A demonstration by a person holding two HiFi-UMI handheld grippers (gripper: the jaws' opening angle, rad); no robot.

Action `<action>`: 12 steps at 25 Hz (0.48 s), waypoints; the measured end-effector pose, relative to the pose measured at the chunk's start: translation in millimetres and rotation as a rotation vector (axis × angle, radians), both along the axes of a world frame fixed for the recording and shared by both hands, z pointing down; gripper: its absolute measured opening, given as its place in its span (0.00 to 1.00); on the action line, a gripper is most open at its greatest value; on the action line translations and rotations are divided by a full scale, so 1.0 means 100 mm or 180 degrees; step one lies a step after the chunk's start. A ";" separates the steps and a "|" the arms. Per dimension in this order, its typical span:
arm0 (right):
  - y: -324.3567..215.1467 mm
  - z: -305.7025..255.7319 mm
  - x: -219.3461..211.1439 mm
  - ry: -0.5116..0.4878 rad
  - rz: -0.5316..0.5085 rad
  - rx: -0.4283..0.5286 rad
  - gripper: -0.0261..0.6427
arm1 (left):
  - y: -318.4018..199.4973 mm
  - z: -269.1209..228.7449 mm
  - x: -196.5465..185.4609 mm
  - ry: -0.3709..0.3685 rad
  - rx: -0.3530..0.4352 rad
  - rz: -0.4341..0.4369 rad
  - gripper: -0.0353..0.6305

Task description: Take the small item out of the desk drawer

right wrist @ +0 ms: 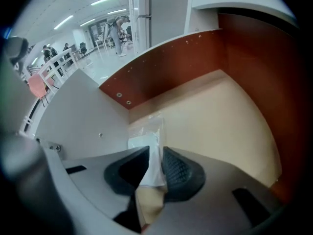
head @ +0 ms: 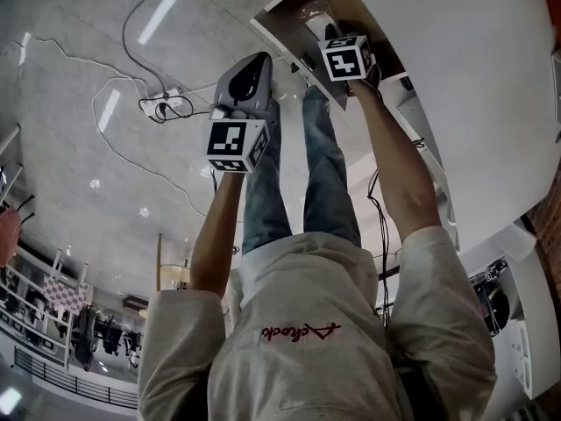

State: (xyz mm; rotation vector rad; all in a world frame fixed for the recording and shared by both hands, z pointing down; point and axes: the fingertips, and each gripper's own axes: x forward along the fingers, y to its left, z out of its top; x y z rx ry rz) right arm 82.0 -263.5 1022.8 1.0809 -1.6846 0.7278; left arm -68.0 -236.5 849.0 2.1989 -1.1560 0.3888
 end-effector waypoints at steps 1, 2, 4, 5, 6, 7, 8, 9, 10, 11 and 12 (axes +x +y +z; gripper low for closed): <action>-0.01 0.01 0.00 0.0005 0.0006 -0.0003 0.18 | 0.00 0.01 0.00 0.0001 -0.0007 0.0001 0.06; -0.01 0.01 0.01 0.0012 0.0020 -0.0004 0.17 | 0.01 0.01 0.00 0.0002 -0.0012 0.0004 0.06; -0.02 0.01 0.03 0.0042 0.0039 -0.0006 0.09 | 0.01 0.02 0.00 0.0001 -0.0016 0.0014 0.06; -0.02 0.01 0.03 0.0059 0.0029 -0.0010 0.07 | 0.01 0.02 -0.01 -0.0003 -0.0018 0.0017 0.06; -0.01 0.01 0.03 0.0074 0.0013 -0.0010 0.06 | 0.00 0.02 -0.01 -0.0007 -0.0018 0.0017 0.06; -0.01 0.00 0.03 0.0080 0.0010 0.0001 0.06 | 0.00 0.02 -0.02 -0.0008 -0.0017 0.0016 0.06; -0.01 -0.01 0.03 0.0068 0.0031 0.0018 0.06 | -0.01 0.02 -0.02 -0.0007 -0.0014 0.0014 0.06; 0.00 -0.02 0.03 0.0048 0.0059 0.0034 0.06 | -0.01 0.02 -0.02 -0.0004 -0.0011 0.0013 0.06; 0.00 -0.03 0.03 0.0035 0.0074 0.0047 0.06 | -0.02 0.01 -0.02 -0.0001 -0.0007 0.0010 0.06; 0.00 -0.05 0.02 0.0027 0.0073 0.0062 0.06 | -0.02 0.01 -0.02 0.0002 -0.0003 0.0004 0.06; 0.01 -0.07 0.01 0.0023 0.0064 0.0082 0.06 | -0.02 0.01 -0.02 0.0003 0.0002 -0.0002 0.06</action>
